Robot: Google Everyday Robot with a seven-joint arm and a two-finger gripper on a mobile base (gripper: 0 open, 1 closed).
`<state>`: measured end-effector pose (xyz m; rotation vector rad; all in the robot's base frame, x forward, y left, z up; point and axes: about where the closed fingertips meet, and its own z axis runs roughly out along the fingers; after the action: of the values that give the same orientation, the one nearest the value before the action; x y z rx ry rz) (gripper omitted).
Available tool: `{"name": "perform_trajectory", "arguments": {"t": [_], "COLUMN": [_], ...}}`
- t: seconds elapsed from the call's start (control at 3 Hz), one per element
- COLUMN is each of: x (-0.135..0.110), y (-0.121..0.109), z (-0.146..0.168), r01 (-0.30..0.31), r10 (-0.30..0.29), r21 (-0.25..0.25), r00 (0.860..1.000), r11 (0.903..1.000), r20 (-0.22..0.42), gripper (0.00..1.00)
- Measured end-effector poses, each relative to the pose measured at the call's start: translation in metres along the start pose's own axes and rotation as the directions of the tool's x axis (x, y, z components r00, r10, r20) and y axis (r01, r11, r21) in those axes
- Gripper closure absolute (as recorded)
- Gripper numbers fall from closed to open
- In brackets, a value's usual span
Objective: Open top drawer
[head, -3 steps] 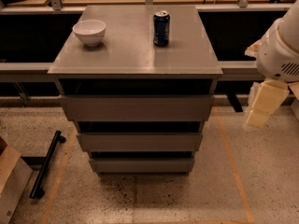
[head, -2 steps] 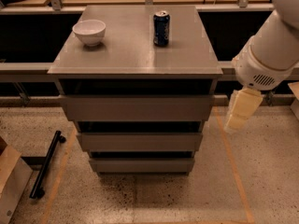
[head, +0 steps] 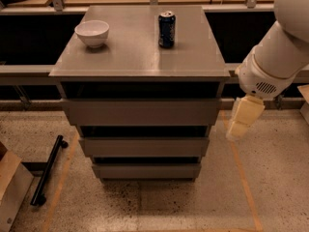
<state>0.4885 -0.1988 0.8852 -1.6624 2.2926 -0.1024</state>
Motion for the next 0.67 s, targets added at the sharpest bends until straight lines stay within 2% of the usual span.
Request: {"name": "perform_trajectory", "arguments": {"t": [0.67], "x": [-0.032], "y": [-0.012], "z": [0.079], "r01": [-0.04], "r10": [0.051], "r21": [-0.08], "r00": [0.988], "r11": [0.996], "r20": [0.145], "gripper": [0.0]}}
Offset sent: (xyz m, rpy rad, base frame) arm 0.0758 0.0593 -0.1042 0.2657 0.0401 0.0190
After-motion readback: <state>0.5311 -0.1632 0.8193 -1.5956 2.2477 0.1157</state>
